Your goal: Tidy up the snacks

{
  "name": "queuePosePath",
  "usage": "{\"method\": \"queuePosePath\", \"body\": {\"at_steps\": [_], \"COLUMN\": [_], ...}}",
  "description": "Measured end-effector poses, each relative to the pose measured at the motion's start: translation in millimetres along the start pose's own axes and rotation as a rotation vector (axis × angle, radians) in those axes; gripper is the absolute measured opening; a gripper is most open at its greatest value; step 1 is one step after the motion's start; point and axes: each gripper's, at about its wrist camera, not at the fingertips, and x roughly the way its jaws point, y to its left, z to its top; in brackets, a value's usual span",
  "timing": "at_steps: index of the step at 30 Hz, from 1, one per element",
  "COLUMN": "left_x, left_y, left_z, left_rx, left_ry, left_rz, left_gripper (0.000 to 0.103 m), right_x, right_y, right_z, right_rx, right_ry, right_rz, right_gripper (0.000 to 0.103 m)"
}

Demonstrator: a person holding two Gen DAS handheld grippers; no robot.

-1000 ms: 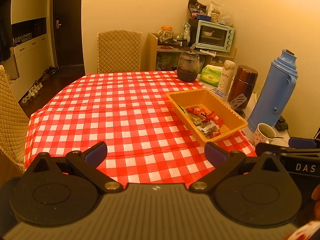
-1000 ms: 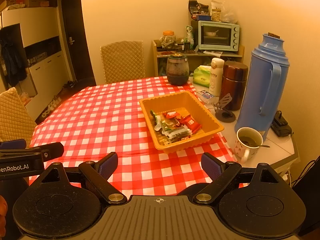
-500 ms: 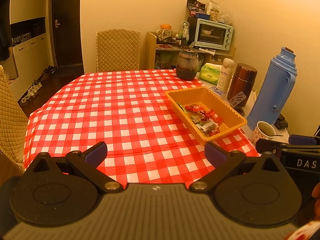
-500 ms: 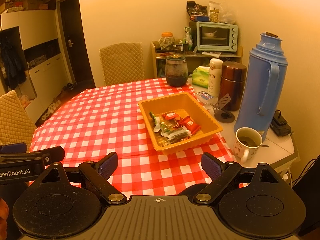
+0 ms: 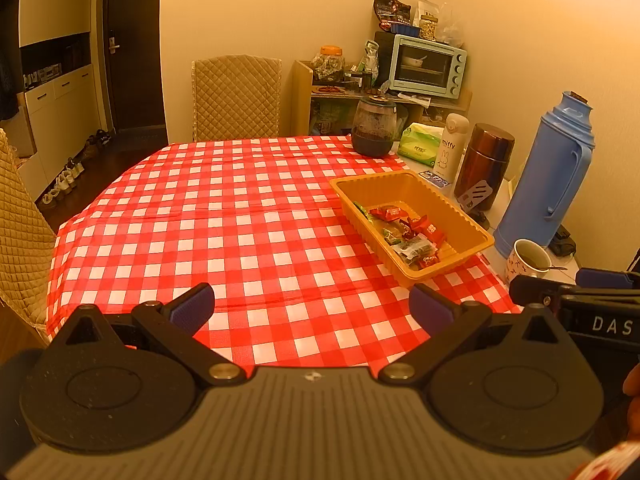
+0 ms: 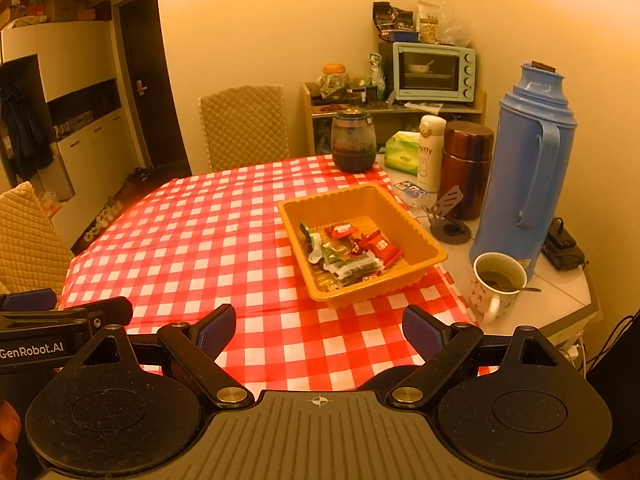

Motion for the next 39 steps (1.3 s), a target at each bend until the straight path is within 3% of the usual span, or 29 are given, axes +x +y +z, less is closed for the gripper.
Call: {"method": "queuePosePath", "body": {"at_steps": [39], "left_x": [0.2], "left_y": [-1.8], "left_z": [-2.1], "left_rx": [0.001], "left_ry": [0.007], "left_rz": [-0.004], "left_gripper": [0.103], "right_x": [2.7], "right_y": [-3.9], "right_z": [-4.4], "right_rx": [0.013], "right_ry": [-0.002], "right_rz": [-0.003], "right_gripper": [0.09]}}
